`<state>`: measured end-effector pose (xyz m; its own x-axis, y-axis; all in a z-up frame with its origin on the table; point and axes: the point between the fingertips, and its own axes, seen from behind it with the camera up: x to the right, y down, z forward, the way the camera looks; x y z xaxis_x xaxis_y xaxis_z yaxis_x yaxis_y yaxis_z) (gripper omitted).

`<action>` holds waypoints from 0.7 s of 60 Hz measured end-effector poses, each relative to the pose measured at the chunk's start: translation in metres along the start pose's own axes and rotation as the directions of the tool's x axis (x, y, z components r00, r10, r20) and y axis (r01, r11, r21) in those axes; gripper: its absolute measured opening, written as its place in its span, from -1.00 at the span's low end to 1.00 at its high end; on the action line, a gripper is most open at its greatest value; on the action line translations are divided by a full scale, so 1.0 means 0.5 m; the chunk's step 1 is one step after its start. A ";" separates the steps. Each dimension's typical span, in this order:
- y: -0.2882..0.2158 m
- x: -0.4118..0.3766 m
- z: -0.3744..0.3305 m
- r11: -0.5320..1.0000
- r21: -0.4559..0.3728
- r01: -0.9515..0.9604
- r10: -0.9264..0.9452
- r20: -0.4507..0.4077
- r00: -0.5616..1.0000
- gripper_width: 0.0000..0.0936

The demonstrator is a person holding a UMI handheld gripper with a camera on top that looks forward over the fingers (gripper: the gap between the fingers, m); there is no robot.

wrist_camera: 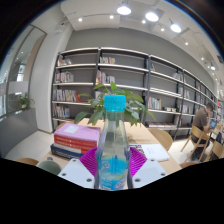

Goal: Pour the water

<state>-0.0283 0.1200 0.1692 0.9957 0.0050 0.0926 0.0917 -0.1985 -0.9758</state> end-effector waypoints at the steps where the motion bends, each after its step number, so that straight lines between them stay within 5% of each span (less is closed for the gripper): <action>1: 0.013 0.005 0.007 1.000 -0.009 0.002 -0.002 -0.001 1.000 -0.20; 12: 0.133 0.027 0.034 0.997 -0.077 -0.006 0.010 0.043 0.999 -0.10; 20: 0.128 0.016 0.023 0.998 -0.035 -0.046 0.046 0.025 0.999 -0.16; 30: 0.138 0.007 0.034 0.995 -0.067 -0.073 0.075 0.024 0.997 0.15; 37: 0.147 0.008 -0.010 0.990 -0.111 -0.091 0.094 0.022 0.995 0.71; 42: 0.164 0.011 -0.060 0.988 -0.144 -0.061 0.063 0.006 0.998 0.77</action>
<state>-0.0159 0.0742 0.0955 0.9995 -0.0020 0.0302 0.0278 -0.3376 -0.9409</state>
